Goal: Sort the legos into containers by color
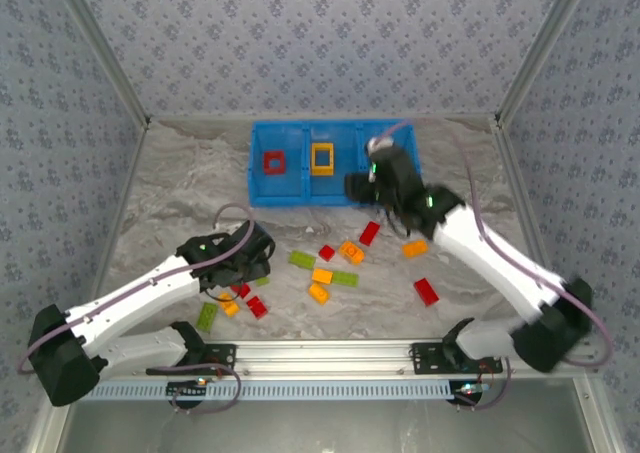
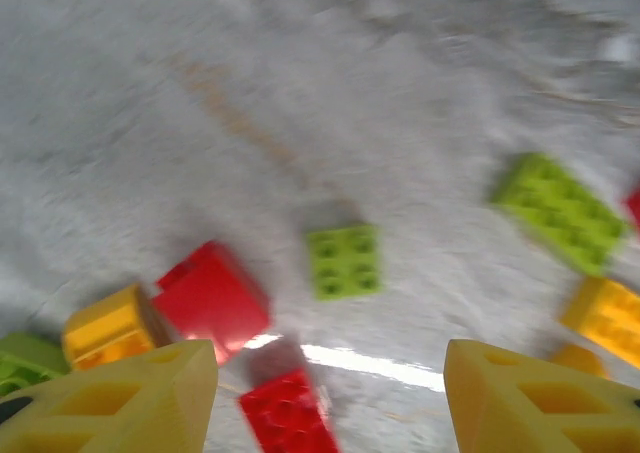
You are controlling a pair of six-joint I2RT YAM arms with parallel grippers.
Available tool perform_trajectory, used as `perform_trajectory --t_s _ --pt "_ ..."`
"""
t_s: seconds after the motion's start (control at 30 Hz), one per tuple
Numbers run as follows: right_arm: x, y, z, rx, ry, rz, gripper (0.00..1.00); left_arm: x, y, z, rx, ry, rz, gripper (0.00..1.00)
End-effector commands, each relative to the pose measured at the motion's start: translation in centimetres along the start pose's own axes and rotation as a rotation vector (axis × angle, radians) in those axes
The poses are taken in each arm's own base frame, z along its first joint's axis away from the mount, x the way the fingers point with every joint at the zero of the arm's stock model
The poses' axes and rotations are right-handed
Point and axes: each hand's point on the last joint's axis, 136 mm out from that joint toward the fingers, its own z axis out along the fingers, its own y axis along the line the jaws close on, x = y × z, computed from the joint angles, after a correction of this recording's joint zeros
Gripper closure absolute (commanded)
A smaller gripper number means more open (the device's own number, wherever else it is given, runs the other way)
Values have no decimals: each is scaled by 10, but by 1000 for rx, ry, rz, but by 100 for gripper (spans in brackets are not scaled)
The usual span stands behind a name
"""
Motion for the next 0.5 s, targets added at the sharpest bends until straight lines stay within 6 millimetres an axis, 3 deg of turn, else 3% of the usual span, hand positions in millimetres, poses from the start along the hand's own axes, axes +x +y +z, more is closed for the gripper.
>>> perform_trajectory --t_s 0.0,0.13,0.23,0.33,0.47 --pt "49 53 -6 -186 -29 -91 36 10 15 12 -29 79 -99 37" --pt "97 81 -23 -253 19 -101 36 12 19 25 -40 96 -184 39" --pt "124 91 -26 -259 53 -117 36 16 29 31 -68 91 -254 42" --pt "138 94 -26 -261 76 -112 36 19 35 37 -65 90 -312 42" --pt "142 96 -26 -262 83 -117 36 20 36 42 -68 97 -342 42"
